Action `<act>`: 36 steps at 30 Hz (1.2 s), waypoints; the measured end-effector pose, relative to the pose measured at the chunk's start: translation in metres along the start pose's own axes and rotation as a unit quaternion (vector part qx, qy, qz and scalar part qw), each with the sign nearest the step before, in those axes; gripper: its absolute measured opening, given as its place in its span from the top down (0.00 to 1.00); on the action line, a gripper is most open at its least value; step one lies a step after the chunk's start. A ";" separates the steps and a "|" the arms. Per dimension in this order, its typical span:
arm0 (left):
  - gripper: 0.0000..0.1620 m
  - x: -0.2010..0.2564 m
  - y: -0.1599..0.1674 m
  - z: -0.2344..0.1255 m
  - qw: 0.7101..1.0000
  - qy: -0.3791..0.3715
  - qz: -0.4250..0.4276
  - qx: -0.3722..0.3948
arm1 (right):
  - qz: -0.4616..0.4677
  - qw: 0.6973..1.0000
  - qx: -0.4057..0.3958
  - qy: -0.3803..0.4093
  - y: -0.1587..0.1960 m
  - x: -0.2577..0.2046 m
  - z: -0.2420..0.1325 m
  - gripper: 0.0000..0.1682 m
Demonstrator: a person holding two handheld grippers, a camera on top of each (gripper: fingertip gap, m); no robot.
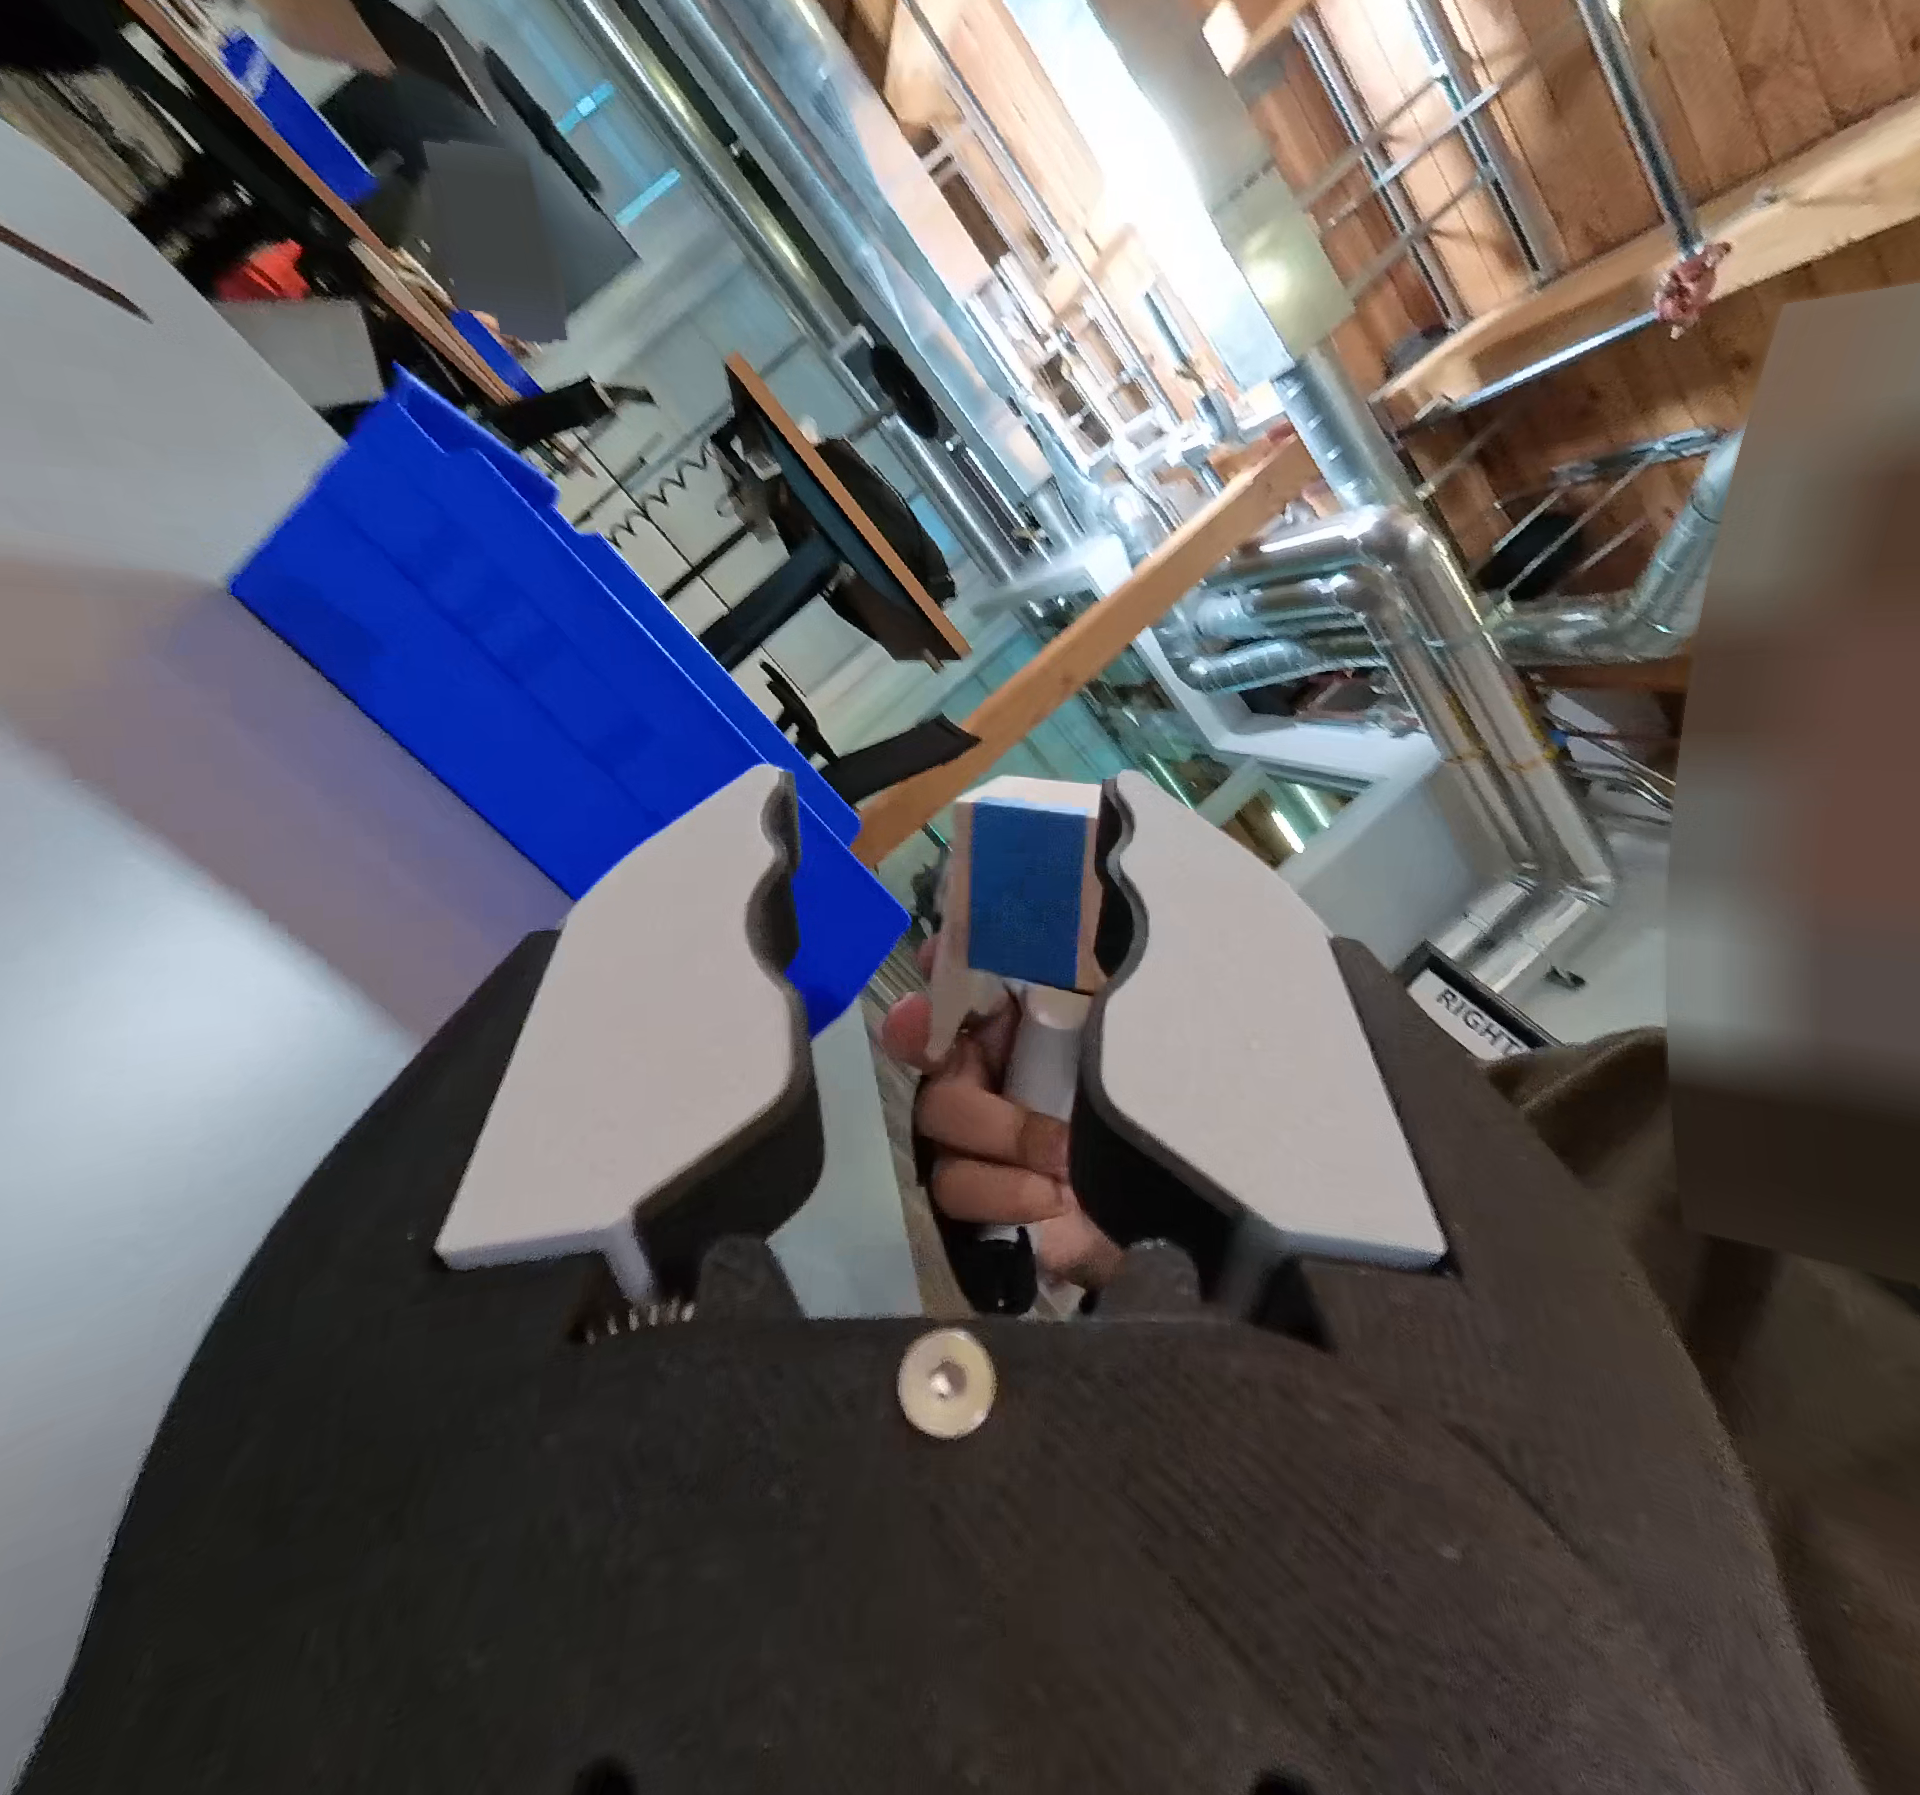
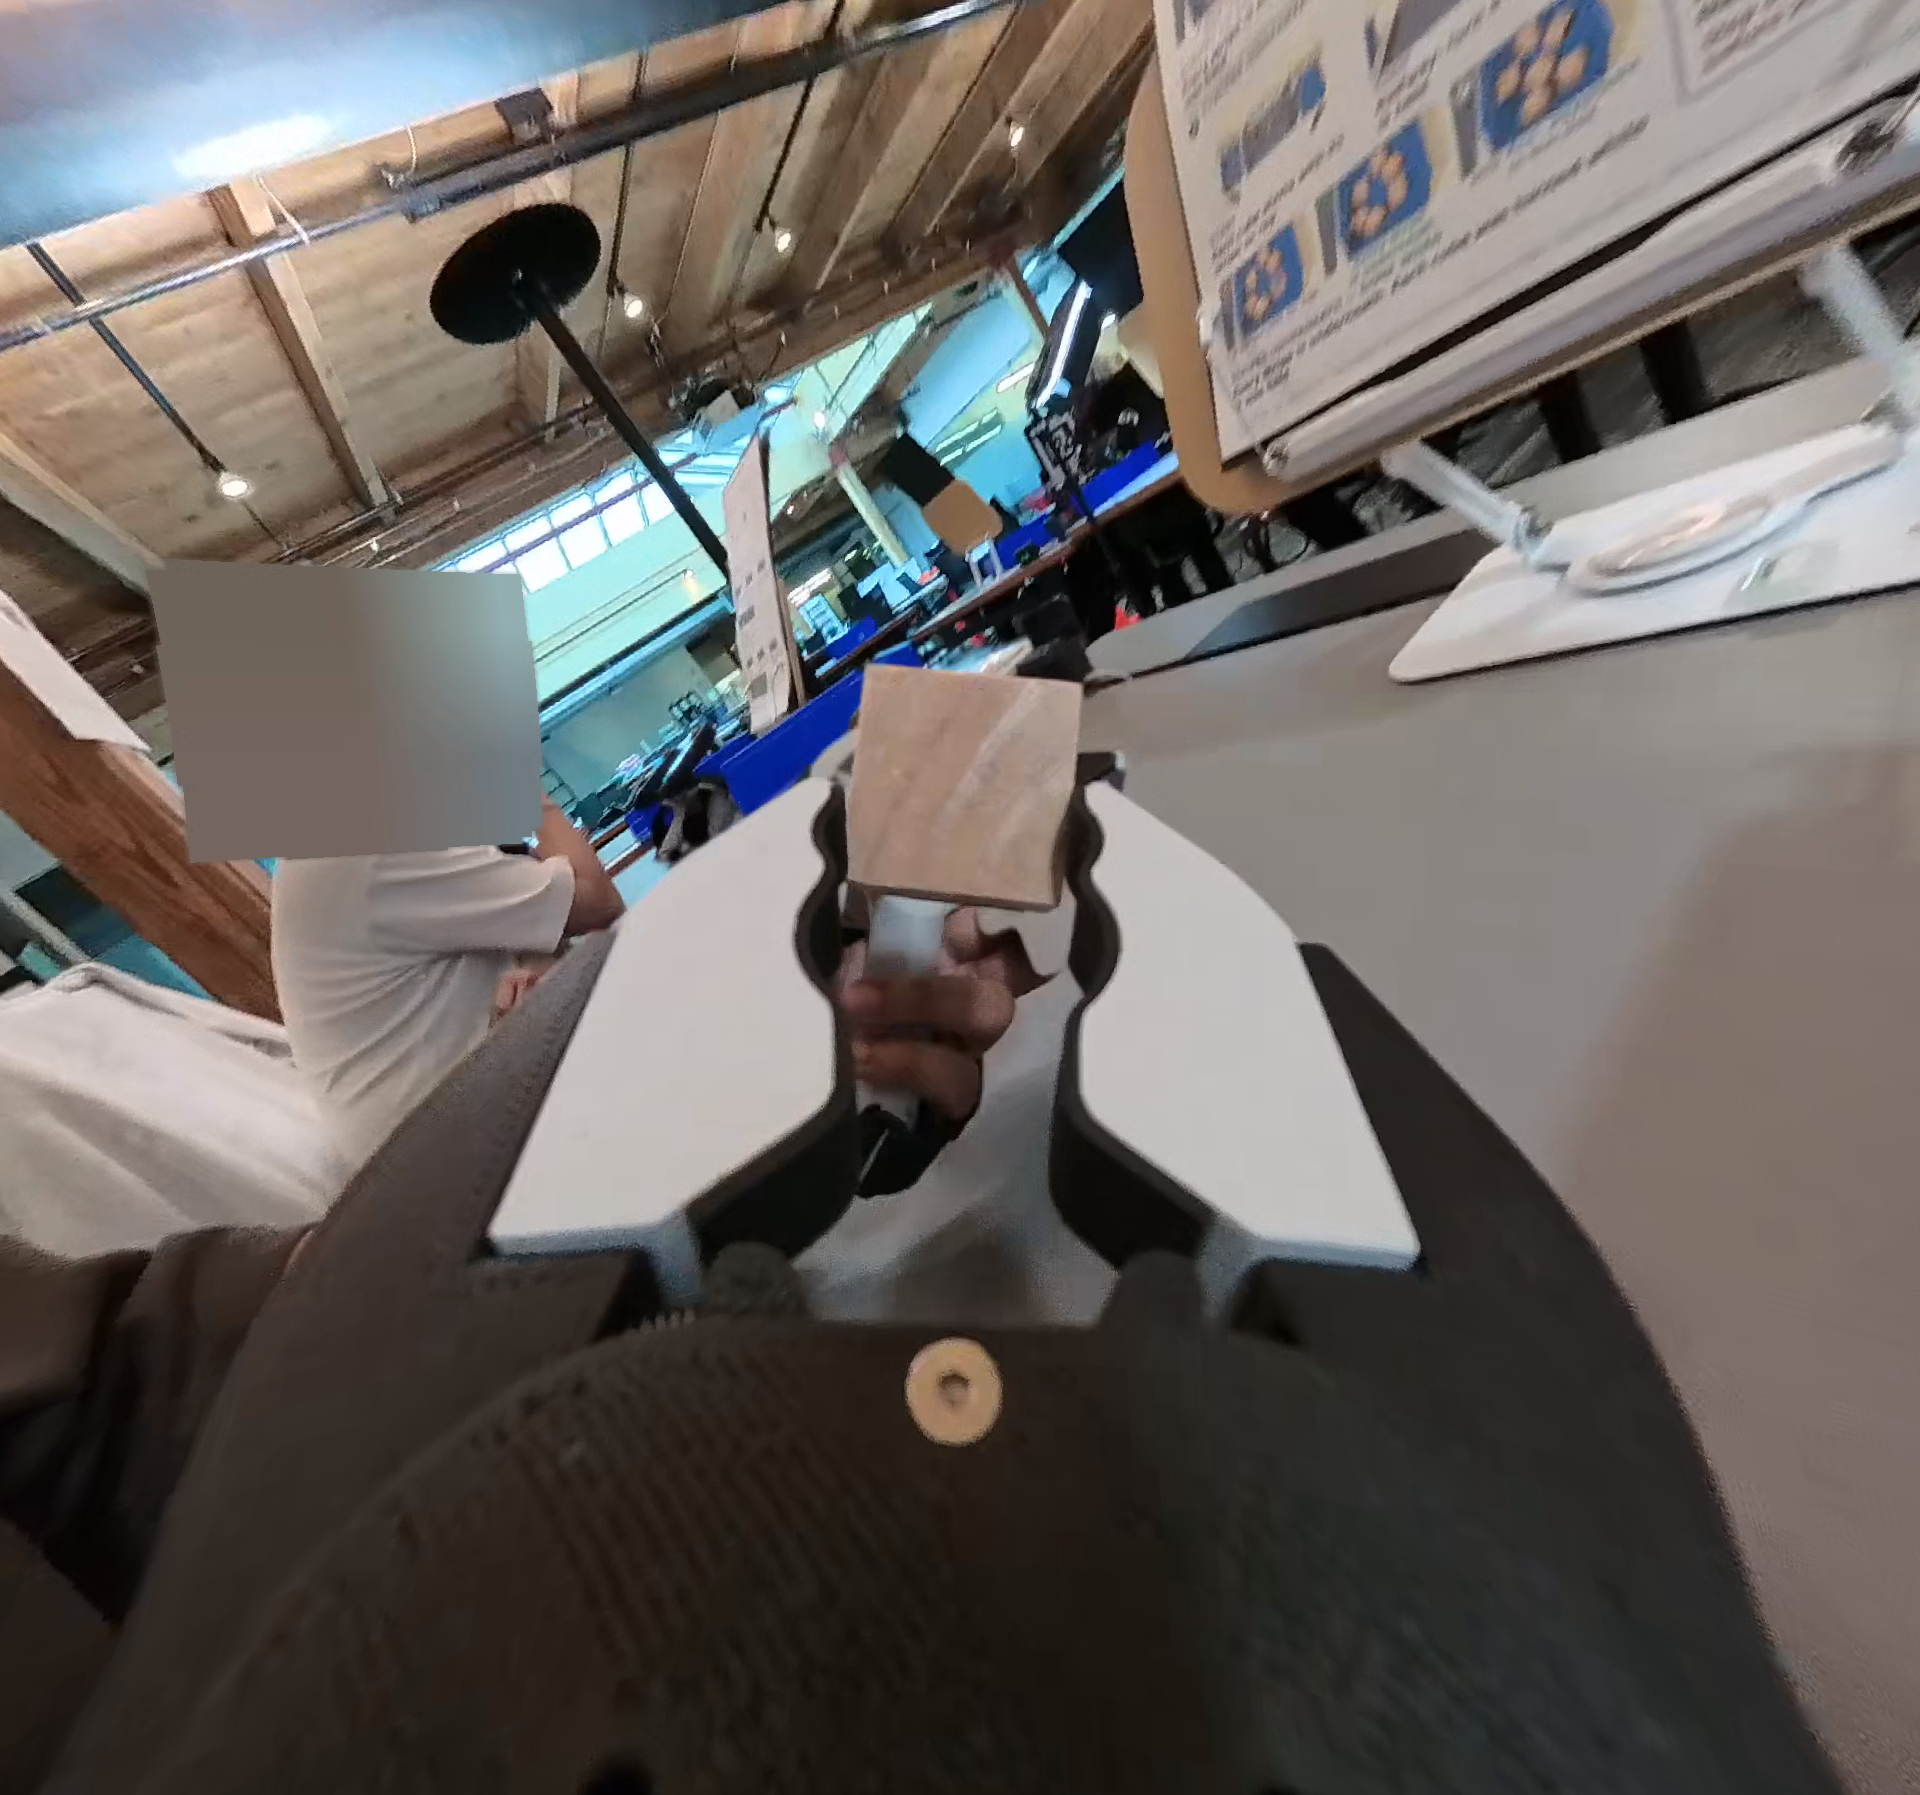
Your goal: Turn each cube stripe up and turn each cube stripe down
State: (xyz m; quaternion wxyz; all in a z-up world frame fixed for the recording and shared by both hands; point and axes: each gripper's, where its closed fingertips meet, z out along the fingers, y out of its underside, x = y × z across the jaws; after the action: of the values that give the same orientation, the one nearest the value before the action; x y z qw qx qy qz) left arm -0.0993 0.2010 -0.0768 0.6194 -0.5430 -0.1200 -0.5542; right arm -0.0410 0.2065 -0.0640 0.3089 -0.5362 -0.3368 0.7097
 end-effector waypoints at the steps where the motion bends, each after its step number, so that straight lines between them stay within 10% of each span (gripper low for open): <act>1: 0.66 -0.001 -0.006 -0.005 1.000 -0.005 0.001 0.007 | -0.007 1.000 0.012 0.005 -0.007 0.000 -0.003 0.75; 12: 0.66 -0.013 -0.015 -0.018 0.999 -0.025 -0.018 0.033 | -0.143 0.962 0.033 0.232 -0.148 0.102 -0.073 0.75; 22: 0.66 -0.015 -0.013 -0.019 0.999 -0.042 0.000 0.023 | -0.121 0.883 -0.274 0.360 -0.070 0.228 -0.086 0.75; 36: 0.66 -0.012 -0.009 -0.044 0.994 -0.094 0.052 0.001 | -0.125 0.842 -0.344 0.396 -0.040 0.253 -0.089 0.75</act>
State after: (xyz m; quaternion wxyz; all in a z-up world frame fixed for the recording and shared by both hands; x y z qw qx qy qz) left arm -0.1307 0.1743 -0.0974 0.6342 -0.5971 -0.1499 -0.4678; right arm -0.0111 0.4454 -0.1890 0.2977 -0.7969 -0.4721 0.2314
